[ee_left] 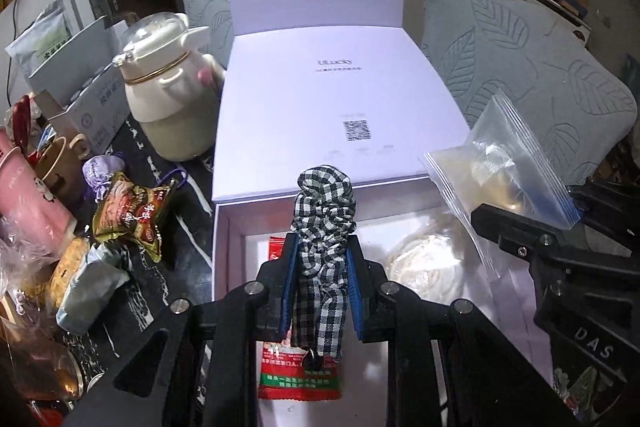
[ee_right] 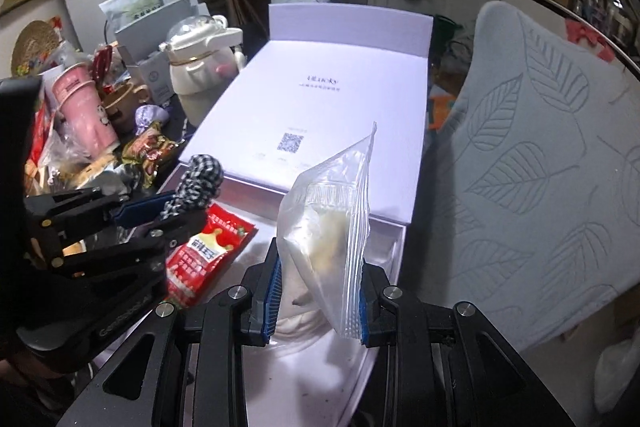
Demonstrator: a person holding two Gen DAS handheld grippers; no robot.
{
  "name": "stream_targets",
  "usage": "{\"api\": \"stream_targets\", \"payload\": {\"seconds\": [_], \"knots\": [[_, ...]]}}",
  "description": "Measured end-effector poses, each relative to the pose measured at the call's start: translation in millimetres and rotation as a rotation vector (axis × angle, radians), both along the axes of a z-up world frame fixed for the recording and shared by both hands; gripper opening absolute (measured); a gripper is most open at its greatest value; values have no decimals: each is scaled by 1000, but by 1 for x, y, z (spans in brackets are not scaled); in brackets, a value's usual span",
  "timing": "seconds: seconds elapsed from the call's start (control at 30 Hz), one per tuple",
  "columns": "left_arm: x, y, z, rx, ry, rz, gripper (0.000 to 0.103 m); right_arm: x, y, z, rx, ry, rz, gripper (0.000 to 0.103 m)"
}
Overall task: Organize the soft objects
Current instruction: 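Lift the scrunchie in the left gripper while the right lifts the ziplock bag toward the box, then lower the scrunchie and ziplock bag into the lavender box and open both grippers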
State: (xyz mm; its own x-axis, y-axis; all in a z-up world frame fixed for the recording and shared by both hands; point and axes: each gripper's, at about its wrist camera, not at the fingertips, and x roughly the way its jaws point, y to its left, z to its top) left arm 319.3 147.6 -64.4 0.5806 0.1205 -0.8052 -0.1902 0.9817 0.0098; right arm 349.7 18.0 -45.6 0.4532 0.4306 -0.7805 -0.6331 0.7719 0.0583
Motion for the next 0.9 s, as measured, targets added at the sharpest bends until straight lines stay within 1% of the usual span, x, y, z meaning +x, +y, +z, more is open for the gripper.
{"api": "stream_targets", "payload": {"seconds": [0.13, 0.2, 0.27, 0.33, 0.37, 0.4, 0.47, 0.63, 0.73, 0.77, 0.8, 0.87, 0.9], "knots": [[1, 4, -2, 7, 5, 9, 22, 6, 3, -5, -1, 37, 0, 29], [3, 5, -3, 9, 22, 9, 22, 6, 4, -7, -6, 45, -3, 30], [5, 6, -6, -15, 39, 0, 22, 8, 3, -8, -5, 58, -5, 31], [5, 5, -8, -9, 52, 6, 23, 9, 4, -10, -6, 68, -12, 33], [6, 4, -9, 5, 59, 14, 24, 10, 3, -11, -8, 72, -14, 36], [6, 4, -10, 12, 66, 21, 26, 10, 3, -11, -11, 77, -17, 44], [7, 5, -11, 16, 77, 35, 29, 10, 2, -12, -11, 80, -21, 52], [8, 7, -11, 39, 90, 60, 31, 10, -3, -11, -18, 74, -32, 52], [7, 8, -12, 31, 108, 69, 35, 9, -6, -10, -21, 74, -37, 52], [6, 8, -12, 29, 108, 70, 44, 9, -7, -9, -21, 75, -38, 52], [6, 7, -11, 29, 105, 71, 62, 8, -7, -9, -21, 76, -39, 52], [4, 7, -7, 32, 89, 73, 83, 6, -8, -7, -25, 73, -40, 52], [3, 6, -5, 36, 79, 74, 83, 5, -8, -6, -27, 71, -40, 52]]}}
